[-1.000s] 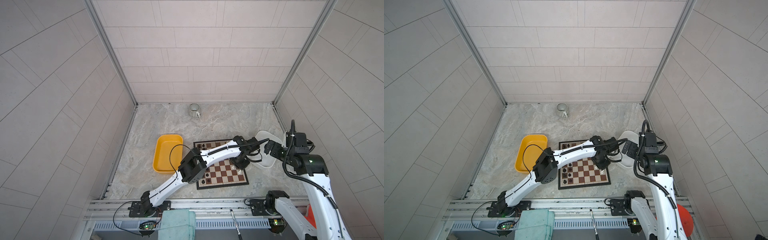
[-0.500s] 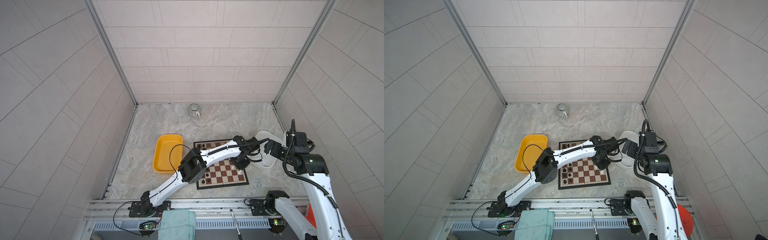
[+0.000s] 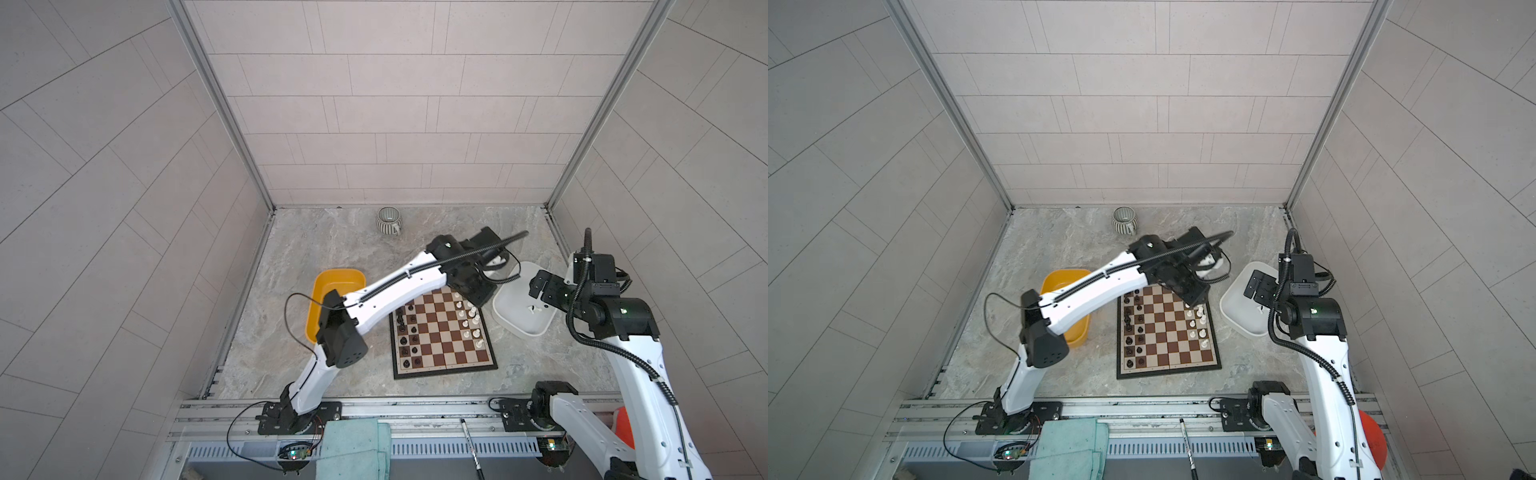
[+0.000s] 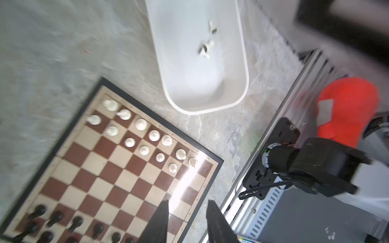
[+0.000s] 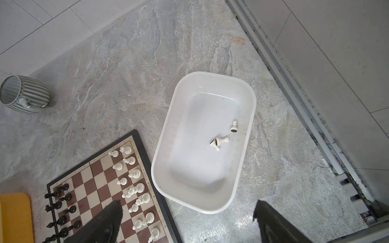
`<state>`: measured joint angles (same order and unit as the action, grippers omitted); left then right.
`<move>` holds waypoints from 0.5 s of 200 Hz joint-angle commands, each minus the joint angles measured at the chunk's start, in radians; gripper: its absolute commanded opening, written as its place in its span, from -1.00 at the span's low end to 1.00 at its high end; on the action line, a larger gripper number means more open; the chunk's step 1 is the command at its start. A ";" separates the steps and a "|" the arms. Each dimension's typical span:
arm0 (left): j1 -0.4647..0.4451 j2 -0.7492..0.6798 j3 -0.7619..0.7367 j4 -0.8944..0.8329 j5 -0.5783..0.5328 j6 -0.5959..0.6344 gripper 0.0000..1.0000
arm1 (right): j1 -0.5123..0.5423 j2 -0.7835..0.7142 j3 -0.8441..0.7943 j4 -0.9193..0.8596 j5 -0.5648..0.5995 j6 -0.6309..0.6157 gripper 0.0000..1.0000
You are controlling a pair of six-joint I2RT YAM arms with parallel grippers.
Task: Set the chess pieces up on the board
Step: 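Open the left gripper and draw back while right moves to the white tray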
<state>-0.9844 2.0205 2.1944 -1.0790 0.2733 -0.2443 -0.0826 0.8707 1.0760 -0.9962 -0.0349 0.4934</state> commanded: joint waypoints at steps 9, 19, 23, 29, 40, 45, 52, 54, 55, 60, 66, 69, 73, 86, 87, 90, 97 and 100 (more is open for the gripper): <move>0.142 -0.240 -0.269 0.116 0.088 -0.044 -0.17 | -0.031 0.075 -0.062 0.098 0.034 0.052 0.85; 0.181 -0.327 -0.398 0.174 0.082 -0.043 -0.11 | -0.058 0.124 -0.096 0.145 0.004 0.086 0.73; 0.195 -0.360 -0.448 0.201 0.072 -0.043 -0.09 | -0.070 0.147 -0.109 0.165 -0.012 0.104 0.67; 0.217 -0.411 -0.536 0.239 0.061 -0.044 -0.04 | -0.088 0.177 -0.128 0.197 -0.040 0.136 0.60; 0.263 -0.492 -0.664 0.287 0.065 -0.044 0.05 | -0.124 0.239 -0.152 0.253 -0.082 0.197 0.40; 0.284 -0.525 -0.716 0.304 0.069 -0.045 0.09 | -0.139 0.267 -0.160 0.277 -0.096 0.227 0.31; 0.314 -0.560 -0.776 0.326 0.079 -0.046 0.13 | -0.152 0.304 -0.163 0.304 -0.103 0.266 0.19; 0.325 -0.568 -0.791 0.331 0.082 -0.046 0.14 | -0.154 0.313 -0.161 0.310 -0.104 0.276 0.17; 0.329 -0.573 -0.800 0.332 0.083 -0.046 0.15 | -0.155 0.320 -0.161 0.312 -0.103 0.281 0.16; 0.350 -0.589 -0.831 0.339 0.090 -0.045 0.18 | -0.154 0.346 -0.154 0.322 -0.090 0.301 0.14; 0.368 -0.606 -0.866 0.344 0.095 -0.039 0.23 | -0.157 0.379 -0.144 0.329 -0.075 0.330 0.13; 0.376 -0.613 -0.876 0.345 0.095 -0.035 0.26 | -0.157 0.394 -0.139 0.330 -0.067 0.344 0.12; 0.382 -0.620 -0.895 0.349 0.090 -0.030 0.30 | -0.157 0.416 -0.130 0.329 -0.057 0.363 0.11; 0.392 -0.638 -0.941 0.359 0.062 -0.012 0.36 | -0.161 0.481 -0.102 0.322 -0.052 0.413 0.08; 0.391 -0.638 -0.943 0.359 0.060 -0.011 0.36 | -0.162 0.488 -0.101 0.322 -0.054 0.414 0.08; 0.392 -0.640 -0.950 0.363 0.053 -0.008 0.37 | -0.165 0.503 -0.094 0.320 -0.062 0.416 0.07; 0.392 -0.642 -0.965 0.371 0.042 -0.007 0.37 | -0.173 0.541 -0.075 0.308 -0.077 0.438 0.05; 0.392 -0.642 -0.971 0.374 0.037 -0.007 0.38 | -0.175 0.559 -0.068 0.299 -0.076 0.451 0.03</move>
<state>-0.5961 1.4197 1.2606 -0.7830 0.3347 -0.2749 -0.2409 1.3533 0.9493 -0.7097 -0.1062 0.8036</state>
